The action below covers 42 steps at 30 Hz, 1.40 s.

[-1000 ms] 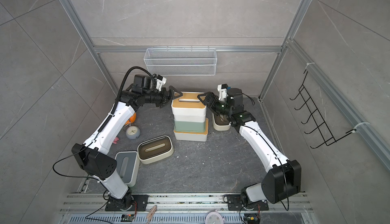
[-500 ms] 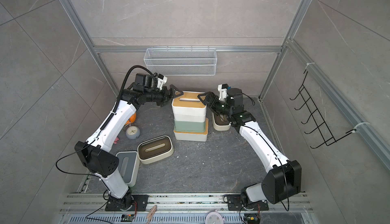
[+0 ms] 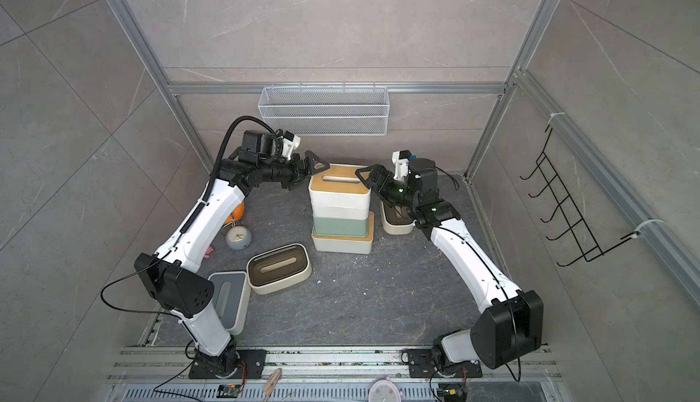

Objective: Stack the tissue boxes
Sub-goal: Adjust the tissue box on the tissue box.

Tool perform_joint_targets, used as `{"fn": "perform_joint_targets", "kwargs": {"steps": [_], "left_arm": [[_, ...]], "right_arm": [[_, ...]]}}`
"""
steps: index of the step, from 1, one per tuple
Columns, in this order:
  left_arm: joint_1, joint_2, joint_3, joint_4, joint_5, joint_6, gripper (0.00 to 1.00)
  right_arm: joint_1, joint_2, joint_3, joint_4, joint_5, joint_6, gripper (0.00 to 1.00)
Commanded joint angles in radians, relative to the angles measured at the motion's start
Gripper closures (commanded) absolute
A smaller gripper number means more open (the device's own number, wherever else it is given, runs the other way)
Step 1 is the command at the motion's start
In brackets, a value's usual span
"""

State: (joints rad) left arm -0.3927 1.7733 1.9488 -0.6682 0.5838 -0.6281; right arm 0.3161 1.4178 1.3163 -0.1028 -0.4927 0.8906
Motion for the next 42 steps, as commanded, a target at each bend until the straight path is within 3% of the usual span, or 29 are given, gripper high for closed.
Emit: {"fn": "perform_joint_targets", "kwargs": {"steps": [1, 11, 26, 33, 42], "left_arm": [[-0.02, -0.015, 0.03, 0.008, 0.019, 0.0, 0.01], [-0.002, -0.074, -0.006, 0.003, -0.059, 0.012, 0.01], [0.018, -0.106, -0.051, 0.024, -0.036, -0.002, 0.01], [0.028, -0.124, -0.072, 0.018, -0.043, 0.001, 0.01], [0.077, -0.191, -0.189, 0.057, -0.045, 0.003, 0.01]], "right_arm": [[0.019, -0.038, -0.002, 0.001, 0.02, -0.031, 0.0], [0.018, -0.036, 0.029, -0.054, 0.061, -0.05, 0.0], [0.036, -0.02, -0.001, 0.016, 0.009, -0.009, 0.0], [0.028, -0.057, 0.031, -0.118, 0.133, -0.068, 0.0], [-0.118, -0.107, -0.06, -0.188, 0.132, -0.028, 0.04]]}}
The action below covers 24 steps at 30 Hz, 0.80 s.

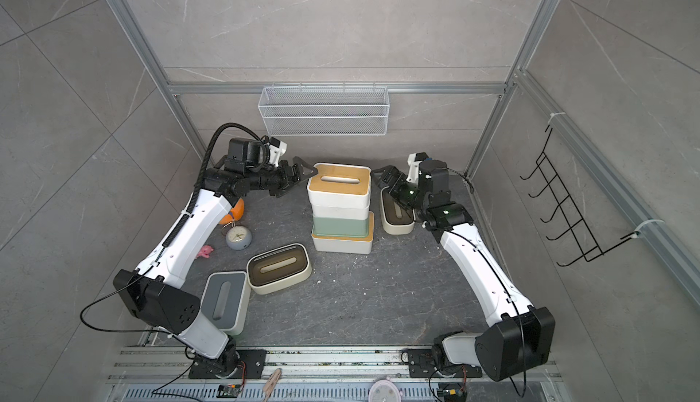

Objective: Stack the tissue boxes
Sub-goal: Adjust the tissue box on the tissue box.

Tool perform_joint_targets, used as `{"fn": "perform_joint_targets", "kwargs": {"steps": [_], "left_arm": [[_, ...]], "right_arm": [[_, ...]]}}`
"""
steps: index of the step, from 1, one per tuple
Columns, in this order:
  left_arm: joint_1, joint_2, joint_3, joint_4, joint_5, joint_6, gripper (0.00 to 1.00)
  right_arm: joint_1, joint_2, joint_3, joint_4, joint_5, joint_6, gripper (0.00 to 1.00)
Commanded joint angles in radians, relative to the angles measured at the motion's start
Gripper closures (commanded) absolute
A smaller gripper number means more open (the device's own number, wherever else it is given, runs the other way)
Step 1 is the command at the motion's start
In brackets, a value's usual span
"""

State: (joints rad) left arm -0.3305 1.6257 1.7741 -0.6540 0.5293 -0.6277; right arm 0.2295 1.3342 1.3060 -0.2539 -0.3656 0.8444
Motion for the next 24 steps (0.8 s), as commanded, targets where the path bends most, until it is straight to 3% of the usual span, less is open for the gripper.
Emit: {"fn": "perform_joint_targets", "kwargs": {"steps": [1, 3, 7, 9, 18, 24], "left_arm": [[0.025, -0.051, -0.035, 0.053, 0.01, -0.001, 0.02], [0.046, -0.065, -0.086, 0.09, 0.022, -0.023, 0.04], [0.069, -0.062, -0.13, 0.097, 0.046, -0.03, 0.14], [0.069, -0.053, -0.131, 0.082, 0.047, -0.016, 0.21], [0.073, 0.02, -0.136, 0.047, 0.031, -0.034, 0.6], [0.073, 0.037, -0.16, 0.044, 0.018, -0.029, 0.63]], "right_arm": [[-0.039, -0.022, -0.075, -0.021, -0.004, 0.03, 0.06], [-0.046, -0.012, -0.108, -0.019, 0.005, 0.042, 0.12], [-0.045, 0.024, -0.132, 0.006, -0.022, 0.037, 0.45], [-0.038, 0.038, -0.131, 0.011, -0.025, 0.033, 0.57], [0.03, 0.124, -0.085, 0.014, -0.026, 0.018, 0.73], [0.049, 0.144, -0.076, 0.019, -0.023, 0.018, 0.77]]}}
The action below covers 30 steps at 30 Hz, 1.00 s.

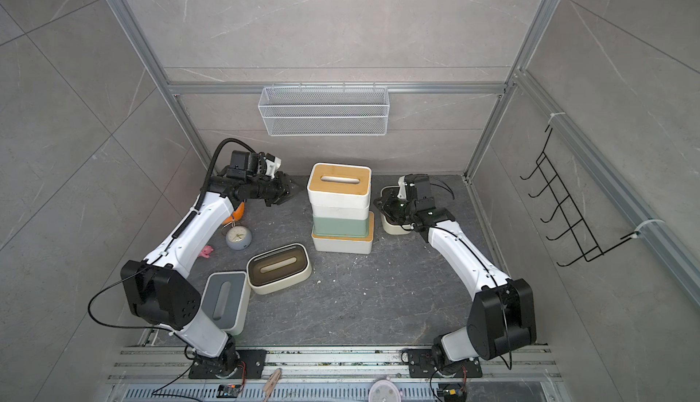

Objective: Stack the tissue boxes
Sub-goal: Adjust the tissue box on the tissue box.

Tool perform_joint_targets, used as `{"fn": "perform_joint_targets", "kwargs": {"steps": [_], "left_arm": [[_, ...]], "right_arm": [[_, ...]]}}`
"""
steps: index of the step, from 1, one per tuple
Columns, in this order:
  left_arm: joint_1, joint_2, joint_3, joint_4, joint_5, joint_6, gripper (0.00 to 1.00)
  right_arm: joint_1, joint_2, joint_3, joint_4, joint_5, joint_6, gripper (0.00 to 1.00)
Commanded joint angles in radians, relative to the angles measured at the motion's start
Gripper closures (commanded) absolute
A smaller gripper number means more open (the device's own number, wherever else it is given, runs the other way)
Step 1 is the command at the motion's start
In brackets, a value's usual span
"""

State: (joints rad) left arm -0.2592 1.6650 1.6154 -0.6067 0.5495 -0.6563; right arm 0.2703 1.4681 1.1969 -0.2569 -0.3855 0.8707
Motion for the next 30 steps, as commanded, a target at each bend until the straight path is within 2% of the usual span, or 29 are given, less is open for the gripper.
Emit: {"fn": "perform_joint_targets", "kwargs": {"steps": [1, 18, 30], "left_arm": [[0.001, -0.002, 0.001, -0.006, -0.002, 0.004, 0.63], [-0.008, 0.102, 0.054, -0.026, 0.026, 0.022, 0.64], [-0.043, 0.085, 0.011, -0.028, 0.041, 0.047, 0.64]], "right_arm": [[0.009, 0.013, 0.035, 0.021, -0.005, -0.009, 0.77], [0.029, 0.046, 0.065, 0.027, -0.032, -0.016, 0.76], [0.04, 0.07, 0.099, 0.013, -0.036, -0.031, 0.76]]}}
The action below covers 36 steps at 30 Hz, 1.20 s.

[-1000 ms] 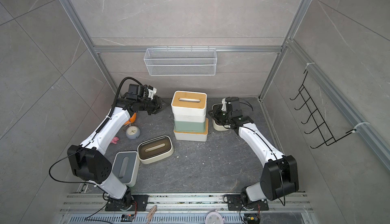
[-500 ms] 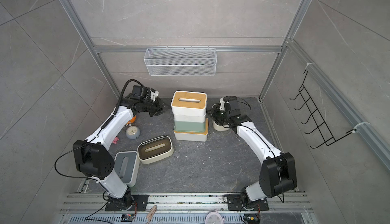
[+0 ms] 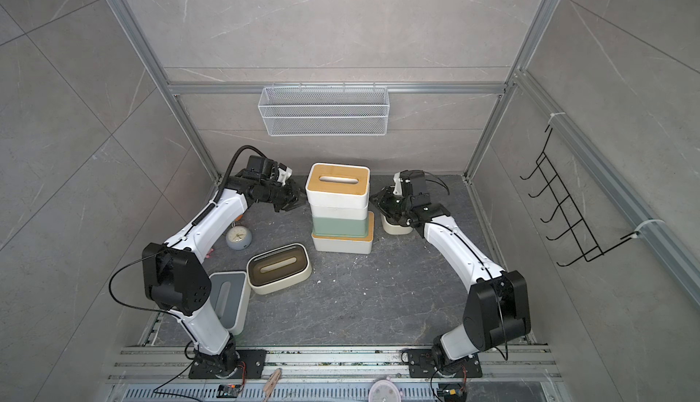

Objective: Stack the tissue boxes
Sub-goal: Adjust the tissue box on the tissue box, then pick up the tissue box from the center of the board.

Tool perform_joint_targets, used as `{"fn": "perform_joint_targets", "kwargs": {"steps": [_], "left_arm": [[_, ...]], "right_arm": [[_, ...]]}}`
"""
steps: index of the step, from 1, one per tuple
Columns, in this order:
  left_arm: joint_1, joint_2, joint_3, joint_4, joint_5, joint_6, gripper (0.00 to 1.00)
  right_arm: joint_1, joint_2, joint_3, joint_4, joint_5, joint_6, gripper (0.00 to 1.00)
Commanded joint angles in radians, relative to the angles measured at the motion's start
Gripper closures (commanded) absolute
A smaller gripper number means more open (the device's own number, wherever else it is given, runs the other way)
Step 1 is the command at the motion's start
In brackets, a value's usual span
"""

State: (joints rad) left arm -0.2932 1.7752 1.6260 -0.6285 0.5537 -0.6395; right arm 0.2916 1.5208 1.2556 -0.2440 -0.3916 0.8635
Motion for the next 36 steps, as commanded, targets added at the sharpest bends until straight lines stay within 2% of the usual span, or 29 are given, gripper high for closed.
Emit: {"fn": "perform_joint_targets", "kwargs": {"steps": [1, 9, 16, 21, 26, 36], "left_arm": [[-0.011, -0.028, -0.005, -0.007, 0.038, 0.029, 0.64], [-0.011, -0.05, -0.029, -0.01, 0.013, 0.029, 0.64], [-0.004, -0.098, 0.013, -0.03, -0.118, 0.004, 0.64], [-0.005, -0.112, 0.086, -0.074, -0.166, 0.034, 0.64], [-0.013, -0.092, 0.15, -0.13, -0.153, 0.079, 0.64], [-0.047, -0.105, 0.152, -0.134, -0.165, 0.088, 0.64]], "right_arm": [[0.021, 0.019, 0.042, 0.001, -0.03, -0.023, 0.76], [0.025, 0.007, 0.033, -0.009, 0.002, -0.026, 0.76], [0.025, -0.02, 0.045, -0.049, 0.059, -0.036, 0.75], [0.025, -0.054, 0.06, -0.087, 0.11, -0.054, 0.74], [0.025, -0.064, 0.07, -0.098, 0.103, -0.068, 0.73], [0.031, -0.064, 0.074, -0.09, 0.074, -0.073, 0.73]]}}
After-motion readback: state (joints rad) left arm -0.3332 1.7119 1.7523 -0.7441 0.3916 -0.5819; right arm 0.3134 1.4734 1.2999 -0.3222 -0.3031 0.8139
